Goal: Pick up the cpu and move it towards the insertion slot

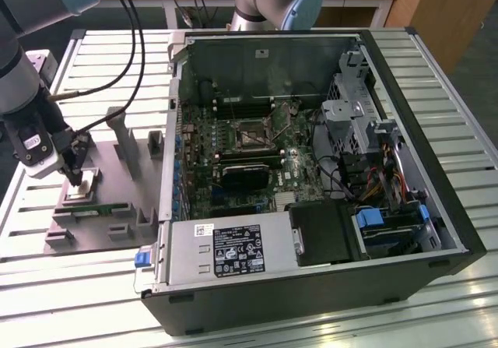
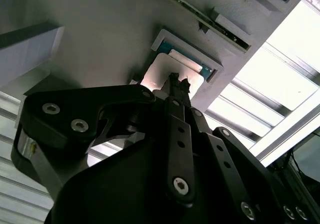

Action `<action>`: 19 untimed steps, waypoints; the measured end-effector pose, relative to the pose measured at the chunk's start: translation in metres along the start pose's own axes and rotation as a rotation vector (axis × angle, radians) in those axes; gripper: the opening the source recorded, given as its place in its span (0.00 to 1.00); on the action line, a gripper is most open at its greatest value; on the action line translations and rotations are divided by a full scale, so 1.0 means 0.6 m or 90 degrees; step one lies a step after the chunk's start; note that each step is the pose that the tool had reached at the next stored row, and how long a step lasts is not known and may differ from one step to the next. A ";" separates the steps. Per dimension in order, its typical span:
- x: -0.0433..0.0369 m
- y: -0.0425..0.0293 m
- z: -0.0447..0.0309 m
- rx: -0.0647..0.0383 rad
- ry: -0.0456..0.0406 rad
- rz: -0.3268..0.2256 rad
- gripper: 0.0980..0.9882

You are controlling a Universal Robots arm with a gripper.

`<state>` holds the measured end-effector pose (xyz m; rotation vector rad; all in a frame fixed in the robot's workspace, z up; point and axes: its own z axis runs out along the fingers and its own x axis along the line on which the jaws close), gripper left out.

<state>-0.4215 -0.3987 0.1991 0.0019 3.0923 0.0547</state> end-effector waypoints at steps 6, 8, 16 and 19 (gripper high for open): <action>0.000 -0.002 0.006 0.000 0.0001 0.000 0.00; 0.000 -0.002 0.006 0.000 0.0001 0.000 0.00; 0.000 -0.002 0.006 0.000 0.0000 0.000 0.15; 0.000 -0.002 0.007 0.000 0.0000 0.000 0.29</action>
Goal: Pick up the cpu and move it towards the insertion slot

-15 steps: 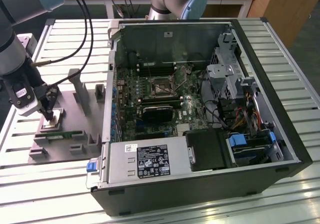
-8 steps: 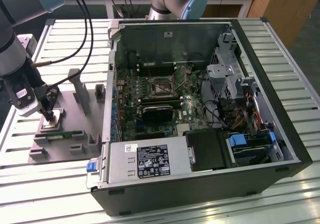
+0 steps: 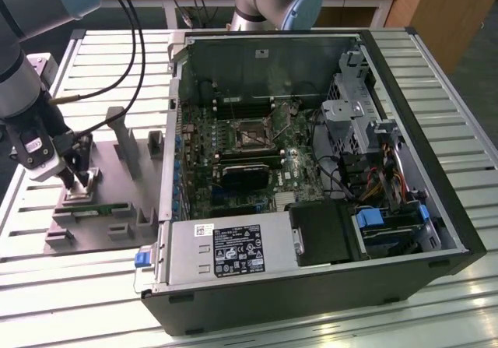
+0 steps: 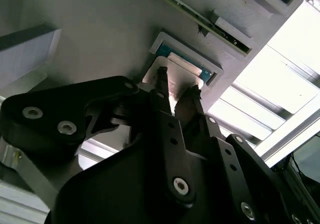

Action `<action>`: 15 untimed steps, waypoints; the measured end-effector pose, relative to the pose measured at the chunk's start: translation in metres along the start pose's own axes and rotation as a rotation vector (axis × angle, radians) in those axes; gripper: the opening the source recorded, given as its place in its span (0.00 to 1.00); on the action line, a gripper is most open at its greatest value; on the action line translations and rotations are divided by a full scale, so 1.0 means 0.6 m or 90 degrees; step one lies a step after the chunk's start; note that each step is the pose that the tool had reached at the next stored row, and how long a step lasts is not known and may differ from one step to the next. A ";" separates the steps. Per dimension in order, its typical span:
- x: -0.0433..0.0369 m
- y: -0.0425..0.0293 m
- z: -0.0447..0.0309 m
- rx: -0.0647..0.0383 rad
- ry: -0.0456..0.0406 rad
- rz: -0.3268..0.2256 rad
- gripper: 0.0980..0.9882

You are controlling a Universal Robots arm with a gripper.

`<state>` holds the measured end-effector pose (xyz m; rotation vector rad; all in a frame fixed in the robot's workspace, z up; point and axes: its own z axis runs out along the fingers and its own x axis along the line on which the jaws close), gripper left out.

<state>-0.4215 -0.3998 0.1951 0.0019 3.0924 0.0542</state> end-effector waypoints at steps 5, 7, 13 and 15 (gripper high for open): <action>0.000 0.000 0.000 0.000 0.0000 0.000 0.48; 0.000 0.000 0.000 0.000 0.0000 0.000 0.48; 0.000 0.000 0.005 -0.001 0.0000 0.000 0.55; 0.000 0.000 0.008 -0.003 0.0001 0.000 0.55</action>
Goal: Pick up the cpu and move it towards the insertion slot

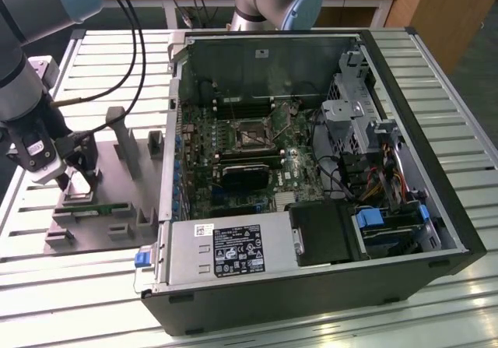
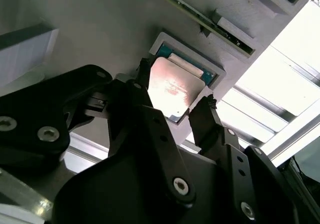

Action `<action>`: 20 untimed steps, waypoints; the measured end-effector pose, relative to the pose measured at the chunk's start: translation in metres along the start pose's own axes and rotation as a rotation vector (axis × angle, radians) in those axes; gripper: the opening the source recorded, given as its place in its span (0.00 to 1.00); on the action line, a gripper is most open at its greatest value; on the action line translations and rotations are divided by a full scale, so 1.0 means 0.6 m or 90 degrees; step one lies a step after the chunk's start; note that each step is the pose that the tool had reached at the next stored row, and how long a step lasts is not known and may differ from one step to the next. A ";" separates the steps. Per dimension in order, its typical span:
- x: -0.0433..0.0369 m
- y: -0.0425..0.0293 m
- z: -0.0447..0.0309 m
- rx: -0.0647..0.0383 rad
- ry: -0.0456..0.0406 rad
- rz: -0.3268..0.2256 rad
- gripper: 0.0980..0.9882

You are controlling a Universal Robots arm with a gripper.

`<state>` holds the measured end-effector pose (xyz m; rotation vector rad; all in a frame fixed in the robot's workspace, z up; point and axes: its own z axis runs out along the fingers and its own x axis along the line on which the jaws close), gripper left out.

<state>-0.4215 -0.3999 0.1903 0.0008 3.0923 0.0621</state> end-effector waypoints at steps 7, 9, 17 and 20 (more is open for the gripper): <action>0.001 0.000 0.005 -0.002 -0.0001 -0.001 0.55; 0.001 0.000 0.007 -0.002 -0.0001 -0.001 0.55; 0.002 0.000 0.011 -0.002 0.0000 -0.001 0.55; 0.002 0.000 0.011 -0.002 0.0001 -0.001 0.54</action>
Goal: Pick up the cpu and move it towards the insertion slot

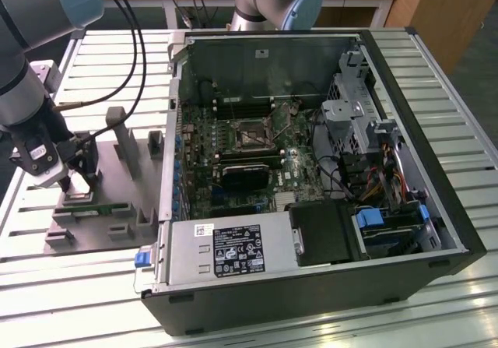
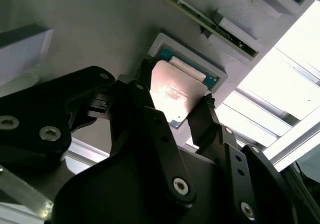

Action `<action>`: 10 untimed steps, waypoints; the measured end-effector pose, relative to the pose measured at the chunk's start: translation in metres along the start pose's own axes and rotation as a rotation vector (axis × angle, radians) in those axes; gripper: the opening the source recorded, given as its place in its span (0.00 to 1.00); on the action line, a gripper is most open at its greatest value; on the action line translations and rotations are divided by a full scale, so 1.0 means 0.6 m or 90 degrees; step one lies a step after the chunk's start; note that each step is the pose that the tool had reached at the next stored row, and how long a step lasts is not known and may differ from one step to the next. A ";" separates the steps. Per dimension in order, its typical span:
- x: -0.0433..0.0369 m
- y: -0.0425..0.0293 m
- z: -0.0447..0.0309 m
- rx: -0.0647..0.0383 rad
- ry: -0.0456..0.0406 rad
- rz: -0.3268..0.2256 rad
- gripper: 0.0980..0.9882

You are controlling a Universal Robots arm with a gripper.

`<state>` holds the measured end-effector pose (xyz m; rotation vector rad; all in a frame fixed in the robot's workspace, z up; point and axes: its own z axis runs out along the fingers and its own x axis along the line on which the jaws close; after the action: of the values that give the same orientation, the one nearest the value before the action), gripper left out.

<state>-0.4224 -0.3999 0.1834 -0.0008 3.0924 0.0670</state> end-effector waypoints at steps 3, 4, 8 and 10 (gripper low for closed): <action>0.000 0.000 0.000 0.000 -0.0002 0.000 0.49; 0.000 0.000 0.000 0.000 -0.0001 0.000 0.49; 0.000 0.000 -0.002 0.000 -0.0005 0.000 0.49; 0.000 0.000 -0.006 0.000 -0.0001 0.000 0.49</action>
<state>-0.4224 -0.3998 0.1869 -0.0007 3.0922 0.0672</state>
